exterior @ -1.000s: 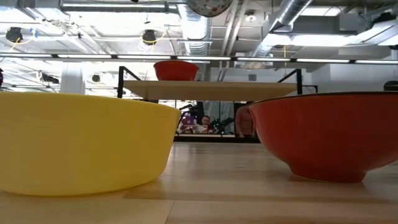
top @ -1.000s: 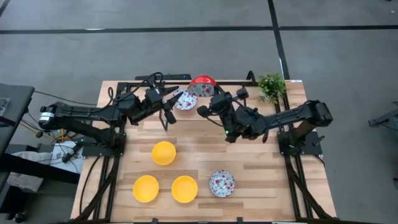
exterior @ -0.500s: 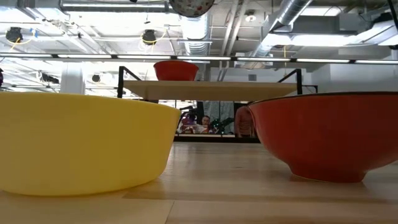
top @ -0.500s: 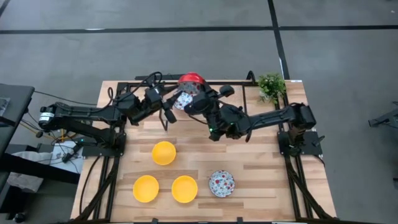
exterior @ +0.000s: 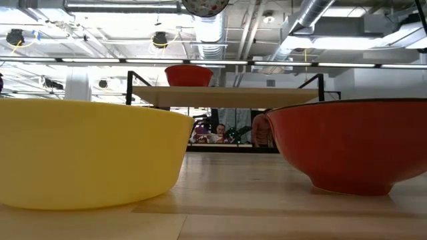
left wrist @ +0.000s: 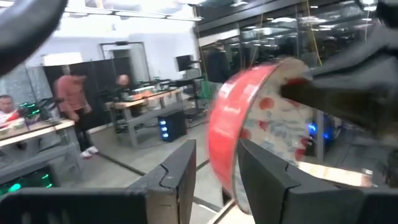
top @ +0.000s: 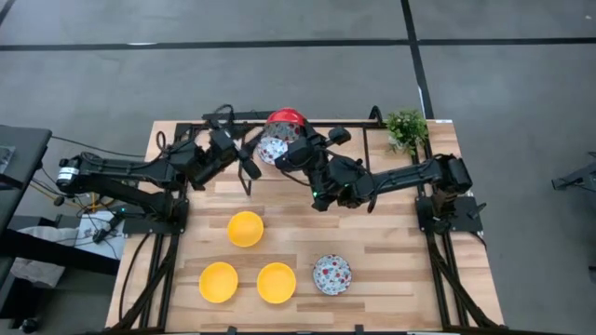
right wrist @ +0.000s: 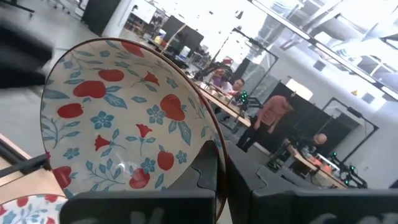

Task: Pick & Place Mini bowls
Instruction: Stack the right white patterned bowl on the white patterned bowl on the shelf

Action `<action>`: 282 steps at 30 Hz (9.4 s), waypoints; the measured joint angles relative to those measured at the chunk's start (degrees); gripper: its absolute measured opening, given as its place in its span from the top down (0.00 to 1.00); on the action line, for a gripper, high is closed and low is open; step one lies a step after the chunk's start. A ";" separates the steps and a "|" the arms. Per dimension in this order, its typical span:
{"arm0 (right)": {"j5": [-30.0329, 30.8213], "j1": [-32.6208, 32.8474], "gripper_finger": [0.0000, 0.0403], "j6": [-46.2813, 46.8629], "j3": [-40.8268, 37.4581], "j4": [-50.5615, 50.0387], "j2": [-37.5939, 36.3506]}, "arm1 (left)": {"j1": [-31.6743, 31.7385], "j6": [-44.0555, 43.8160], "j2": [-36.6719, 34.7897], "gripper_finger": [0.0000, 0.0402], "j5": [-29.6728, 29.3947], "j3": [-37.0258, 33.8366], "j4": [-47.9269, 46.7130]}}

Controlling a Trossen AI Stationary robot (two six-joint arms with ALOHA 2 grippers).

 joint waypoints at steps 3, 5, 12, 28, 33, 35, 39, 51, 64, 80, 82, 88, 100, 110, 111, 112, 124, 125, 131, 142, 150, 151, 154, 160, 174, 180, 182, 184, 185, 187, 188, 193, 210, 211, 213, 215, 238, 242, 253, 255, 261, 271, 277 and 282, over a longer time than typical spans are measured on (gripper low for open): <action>-0.29 0.01 1.00 -0.07 0.00 -0.08 0.00 | -0.40 0.02 -1.10 0.71 -2.24 0.00 -0.08; -1.00 -0.06 1.00 -0.07 0.00 -0.08 0.00 | 0.04 0.00 -1.34 0.71 -1.44 0.02 0.02; -1.44 -0.43 1.00 -0.49 0.00 -0.12 -0.04 | 0.17 -0.20 0.37 0.71 -1.02 0.04 -0.36; -2.39 -1.01 1.00 -0.60 -0.02 -1.86 -0.11 | -2.53 -1.23 -0.13 0.71 -4.35 0.02 -1.37; -3.42 -1.47 1.00 -0.33 -0.02 -1.74 -0.11 | -4.08 -0.44 -1.02 0.71 -3.41 0.02 -1.14; -3.05 -1.81 1.00 -0.35 -0.02 -2.03 -0.09 | -4.98 0.36 -1.39 0.71 -4.25 -0.13 -1.83; -2.85 -2.33 1.00 -0.38 -0.02 -2.52 -0.09 | -5.96 2.26 -3.16 0.71 -6.94 0.00 -0.93; -5.23 -1.27 1.00 0.89 -0.02 -2.60 -0.09 | -3.17 1.16 0.12 0.71 -6.42 -0.04 -1.08; -5.13 -0.09 1.00 0.89 -0.02 -2.72 -0.08 | 0.23 -0.27 1.28 0.71 -3.59 -0.02 -1.25; -5.86 1.07 1.00 1.78 -0.02 -3.16 0.13 | 3.50 -1.90 2.98 0.80 1.97 0.01 -0.77; -5.81 1.19 1.00 2.46 -0.02 -3.33 0.20 | 3.62 -2.47 3.21 0.85 2.13 0.04 -0.33; -5.52 1.63 1.00 3.19 -0.02 -3.97 0.33 | 3.69 -3.98 3.50 0.92 1.72 0.13 -0.21; -6.22 3.16 0.78 0.77 -0.09 -4.63 0.33 | 3.76 -3.19 3.43 0.97 2.89 0.04 -1.11; -3.09 5.42 0.59 -1.35 -0.09 -4.87 0.24 | 3.67 -2.65 3.31 0.97 2.78 -0.09 -1.55; -2.70 5.66 0.57 -1.78 -0.09 -4.98 0.24 | 3.67 -2.30 3.14 0.97 2.48 -0.10 -1.66; -2.38 5.94 0.56 -2.40 -0.09 -5.01 0.25 | 3.65 -1.79 3.00 0.97 1.55 -0.11 -1.61; 2.86 8.29 0.52 -5.37 0.02 -5.17 -0.11 | 5.53 -2.23 -2.02 0.97 -4.62 -0.13 -5.98; 2.85 8.25 0.53 -5.45 0.02 -5.19 -0.11 | 5.71 -3.52 -2.40 0.97 -4.42 -0.13 -6.68; 3.11 6.10 0.55 -5.39 0.02 -10.07 -0.29 | 8.16 -15.46 -3.52 0.97 1.92 -0.12 -12.13; 3.80 -1.33 0.55 31.91 0.00 -56.07 -10.87 | 15.86 -31.17 -3.43 0.97 16.66 2.03 -21.75; -26.90 -4.93 0.59 69.70 0.00 -98.34 -22.58 | 17.52 -33.57 0.15 0.97 19.05 8.65 -30.49; -30.09 -5.31 0.59 69.70 -0.03 -99.98 -23.43 | 17.86 -34.03 1.18 0.97 19.98 9.63 -31.25; -36.55 -5.38 0.61 66.31 -0.04 -101.16 -25.48 | 18.66 -35.84 4.43 0.97 22.17 11.88 -33.27; -46.20 -5.26 0.64 61.06 -0.05 -100.85 -29.74 | 20.12 -41.44 9.52 0.97 26.85 16.65 -39.97; -60.72 -5.26 0.70 57.99 -31.49 -71.03 -57.12 | 26.35 -50.55 10.86 0.97 39.50 21.79 -54.26; -68.35 -5.26 0.70 58.38 -42.60 -60.08 -65.51 | 28.24 -54.01 11.08 0.97 42.82 21.78 -56.62; -70.14 -5.26 0.70 58.99 -45.91 -56.43 -67.57 | 28.24 -55.23 11.48 0.97 43.27 21.77 -57.60; -71.55 -5.26 0.70 59.67 -49.21 -53.13 -69.41 | 28.19 -56.17 12.17 0.97 44.71 21.77 -57.96; -71.68 -5.24 0.70 60.43 -50.74 -51.41 -70.18 | 28.19 -57.04 12.66 0.97 45.77 21.77 -57.99; -71.83 -5.24 0.70 61.58 -53.39 -48.32 -71.32 | 28.17 -57.90 13.69 0.97 47.47 21.77 -58.01; -71.83 -5.24 0.70 62.08 -54.62 -46.74 -71.79 | 28.18 -58.48 14.44 0.97 48.35 21.77 -58.06; -72.93 -5.24 0.70 63.66 -57.34 -43.67 -72.81 | 29.67 -60.31 16.93 0.97 52.85 21.77 -60.49; -73.06 -5.21 0.70 64.01 -57.92 -43.55 -72.76 | 34.68 -61.78 16.98 0.97 53.50 27.06 -66.69; -73.08 -5.21 0.70 64.01 -57.92 -43.55 -72.76 | 35.11 -61.37 16.96 0.97 53.45 28.72 -68.06; -73.07 -5.21 0.69 64.00 -57.92 -43.55 -72.76 | 35.82 -60.52 16.94 0.97 53.00 32.11 -71.42; -73.06 -5.21 0.69 63.99 -57.92 -43.55 -72.76 | 35.95 -60.17 17.43 0.97 51.97 35.84 -74.62; -73.04 -5.24 0.69 63.97 -57.92 -43.65 -72.76 | 33.13 -53.87 35.38 0.97 49.82 53.07 -96.68; -73.04 -5.24 0.70 63.97 -57.92 -43.68 -72.76 | 33.15 -52.92 36.64 0.97 49.18 53.07 -97.01; -72.99 -5.24 0.69 63.99 -57.92 -43.68 -72.76 | 33.20 -50.54 38.40 0.97 48.62 53.07 -97.02; -72.99 -5.24 0.70 63.97 -57.92 -43.68 -72.76 | 33.20 -50.54 38.40 0.97 48.54 53.07 -97.03; -72.99 -5.24 0.70 63.99 -57.92 -43.68 -72.76 | 33.20 -49.77 38.40 0.97 48.48 53.07 -97.08; -72.91 -5.24 0.69 63.99 -57.92 -43.65 -72.76 | 33.20 -49.47 38.40 0.97 47.06 53.05 -97.34; -72.91 -5.24 0.69 64.01 -57.92 -43.64 -72.76 | 33.04 -49.47 38.40 0.97 46.99 53.02 -97.36; -72.89 -5.24 0.69 64.01 -57.92 -43.61 -72.76 | 32.18 -49.47 38.40 0.97 46.96 53.02 -97.41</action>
